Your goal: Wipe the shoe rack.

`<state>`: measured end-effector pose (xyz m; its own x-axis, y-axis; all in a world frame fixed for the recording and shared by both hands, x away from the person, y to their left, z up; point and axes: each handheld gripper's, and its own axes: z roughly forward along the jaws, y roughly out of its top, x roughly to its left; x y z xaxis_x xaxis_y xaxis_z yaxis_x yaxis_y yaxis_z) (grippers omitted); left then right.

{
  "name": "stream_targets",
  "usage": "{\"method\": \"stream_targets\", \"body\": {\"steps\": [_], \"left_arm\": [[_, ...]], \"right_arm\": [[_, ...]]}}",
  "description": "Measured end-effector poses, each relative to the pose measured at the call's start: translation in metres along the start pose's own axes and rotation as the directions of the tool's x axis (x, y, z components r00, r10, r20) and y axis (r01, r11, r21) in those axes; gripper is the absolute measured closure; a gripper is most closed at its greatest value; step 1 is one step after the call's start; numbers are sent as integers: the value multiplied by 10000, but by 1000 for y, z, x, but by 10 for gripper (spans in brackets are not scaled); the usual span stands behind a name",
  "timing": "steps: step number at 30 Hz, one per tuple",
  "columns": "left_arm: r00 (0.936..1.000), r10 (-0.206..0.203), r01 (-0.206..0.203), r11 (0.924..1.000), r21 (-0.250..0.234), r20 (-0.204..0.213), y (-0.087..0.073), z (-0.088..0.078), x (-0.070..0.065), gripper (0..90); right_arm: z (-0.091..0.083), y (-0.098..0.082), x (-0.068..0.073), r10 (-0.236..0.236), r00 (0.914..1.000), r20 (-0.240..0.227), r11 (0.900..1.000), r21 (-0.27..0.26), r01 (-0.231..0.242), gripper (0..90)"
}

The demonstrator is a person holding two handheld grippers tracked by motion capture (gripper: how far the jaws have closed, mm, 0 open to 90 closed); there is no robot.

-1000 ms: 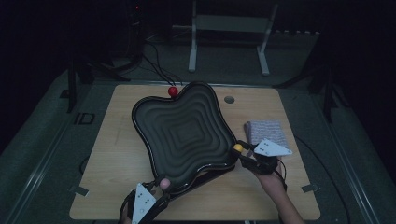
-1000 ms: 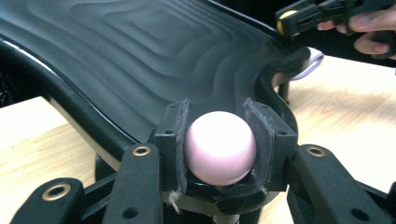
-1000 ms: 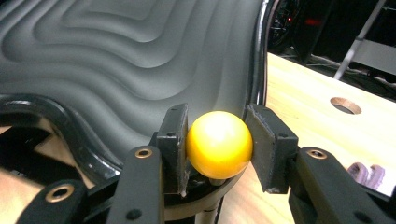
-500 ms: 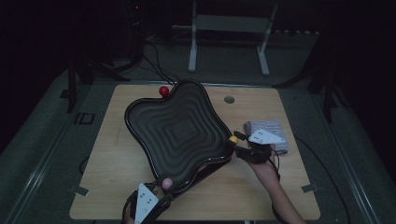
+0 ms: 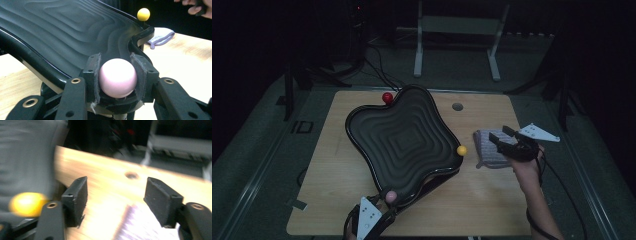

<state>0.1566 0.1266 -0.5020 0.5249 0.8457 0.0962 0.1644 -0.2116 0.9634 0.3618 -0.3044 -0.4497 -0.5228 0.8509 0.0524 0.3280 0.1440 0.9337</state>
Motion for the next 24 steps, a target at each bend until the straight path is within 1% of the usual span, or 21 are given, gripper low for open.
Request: {"method": "stream_targets", "body": {"steps": [1, 2, 3, 4, 6, 7, 10, 12, 15, 16, 17, 18, 19, 20, 21, 22, 24], "left_arm": [[10000, -27, 27, 10000, -13, 29, 0, 0, 0, 597], [10000, -15, 15, 10000, -33, 37, 0, 0, 0, 597], [10000, 8, -8, 10000, -38, 37, 0, 0, 0, 597], [10000, 19, -18, 10000, -44, 42, -1, 0, 1, 597], [10000, 4, -4, 10000, -95, 51, -1, 0, 1, 597], [10000, 26, -26, 10000, -91, 37, -1, 0, 1, 597], [10000, 35, -34, 9999, -149, 37, -2, 0, 1, 597], [9999, 105, -104, 9999, -90, 58, -2, 0, 1, 597], [9996, 198, -199, 9998, 43, 191, 0, 0, 2, 597], [9994, 262, -265, 9996, 105, 215, 1, 0, 3, 597], [9993, 277, -280, 9995, 151, 241, 2, 0, 3, 597], [9993, 256, -260, 9995, 172, 258, 2, 0, 3, 597], [9994, 242, -247, 9995, 207, 266, 2, 0, 3, 597], [9994, 228, -233, 9995, 197, 260, 2, 0, 3, 597], [9994, 217, -222, 9996, 167, 270, 2, 0, 3, 597], [9995, 198, -202, 9997, 136, 262, 1, 0, 3, 597], [9996, 182, -184, 9998, 71, 230, 1, 0, 3, 597]], "right_arm": [[6, -4, -10, 181, 9991, 372, 9993, 312, -193, 343], [13, -7, -19, 453, 9961, 761, 9953, 819, -515, 315], [21, -11, -29, 714, 9928, 961, 9885, 1265, -833, 282], [27, -16, -35, 911, 9884, 1214, 9826, 1504, -1090, 260], [41, -23, -42, 920, 9811, 1705, 9749, 1852, -1236, 184], [48, -26, -45, 977, 9777, 1862, 9712, 1968, -1345, 176], [68, -33, -51, 1205, 9711, 2060, 9604, 2233, -1665, 144], [80, -38, -53, 1239, 9686, 2153, 9577, 2295, -1735, 128], [95, -45, -56, 985, 9632, 2499, 9522, 2575, -1642, 129], [100, -48, -55, 812, 9611, 2639, 9487, 2752, -1557, 123], [104, -52, -55, 528, 9586, 2798, 9453, 2955, -1383, 106], [109, -58, -54, 255, 9549, 2959, 9378, 3238, -1254, 106], [115, -64, -55, 273, 9560, 2920, 9258, 3534, -1344, 101], [116, -67, -55, 344, 9561, 2909, 9285, 3445, -1383, 101], [115, -67, -54, 294, 9559, 2921, 9306, 3412, -1329, 101], [116, -67, -54, 194, 9564, 2916, 9305, 3446, -1239, 101], [117, -66, -57, 353, 9592, 2806, 9250, 3541, -1376, 103]]}}
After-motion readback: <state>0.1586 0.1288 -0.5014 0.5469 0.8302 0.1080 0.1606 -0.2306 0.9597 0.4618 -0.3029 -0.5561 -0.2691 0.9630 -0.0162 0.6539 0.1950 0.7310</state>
